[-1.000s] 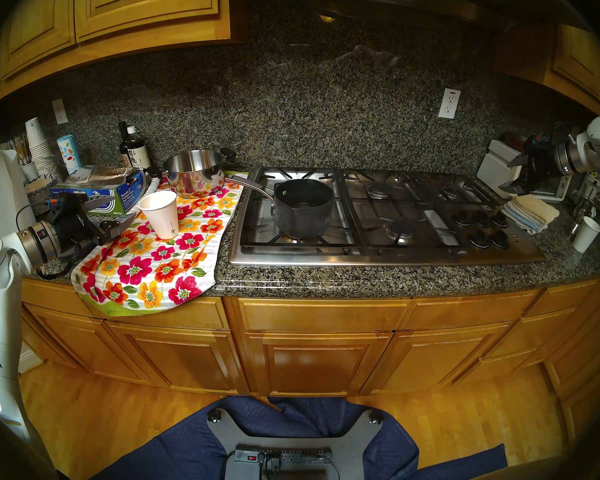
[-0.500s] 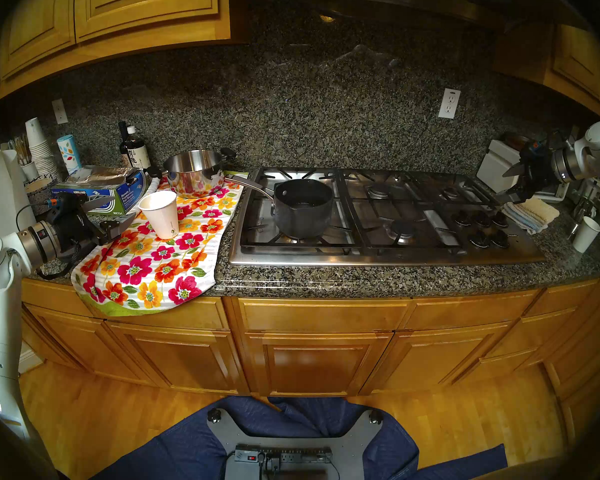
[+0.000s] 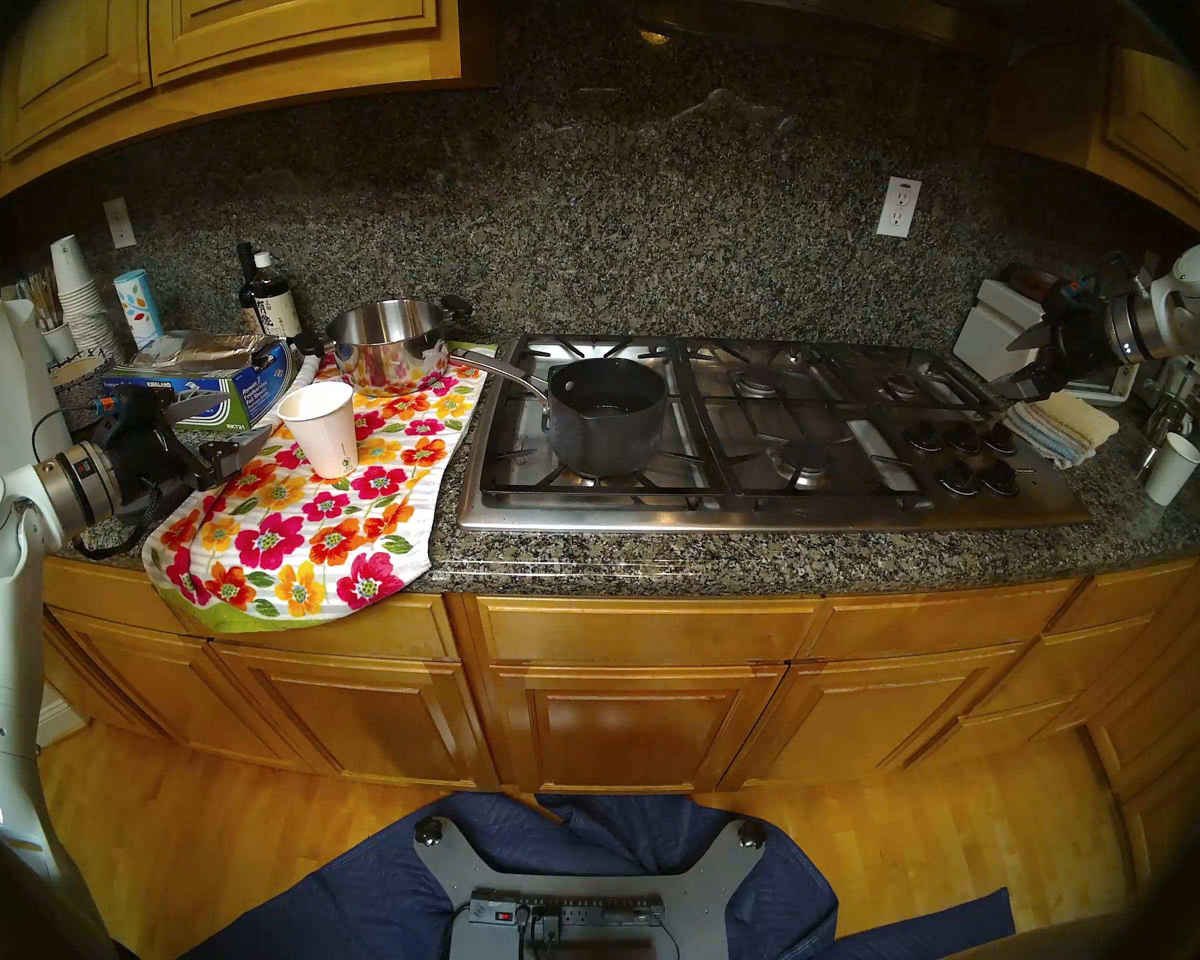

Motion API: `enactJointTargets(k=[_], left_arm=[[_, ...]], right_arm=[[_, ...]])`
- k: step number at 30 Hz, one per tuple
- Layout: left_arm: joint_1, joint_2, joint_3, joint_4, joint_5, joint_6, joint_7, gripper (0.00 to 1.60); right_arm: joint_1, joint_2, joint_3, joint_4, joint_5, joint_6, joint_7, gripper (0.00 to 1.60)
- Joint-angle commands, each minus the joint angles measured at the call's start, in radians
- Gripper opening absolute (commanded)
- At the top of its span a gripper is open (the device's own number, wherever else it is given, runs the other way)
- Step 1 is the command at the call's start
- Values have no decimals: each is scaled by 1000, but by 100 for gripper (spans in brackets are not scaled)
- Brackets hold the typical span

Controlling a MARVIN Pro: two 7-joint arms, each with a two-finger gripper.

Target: Pick up the water cup, pour water into the pot, turn on the stove

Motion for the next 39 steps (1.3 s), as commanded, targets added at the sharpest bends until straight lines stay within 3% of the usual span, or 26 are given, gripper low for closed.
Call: enactJointTargets(k=[1,18,27,39], left_arm=[[-18,11,-18,-21,-10,-4,-2,160],[-18,12,-18,-21,-10,-4,-1,160],[-18,12,-17,-20,-10,-4,-1,160],[-18,12,-18,-20,-10,-4,-1,160]], right_arm=[[49,25,26,-36,65,43,-87,160],[99,16,-17,-173,71,118,-253,160],[138,-18,-28,-270,103,215,-325,160],[173,-24,-32,-306,181,341,-405,160]])
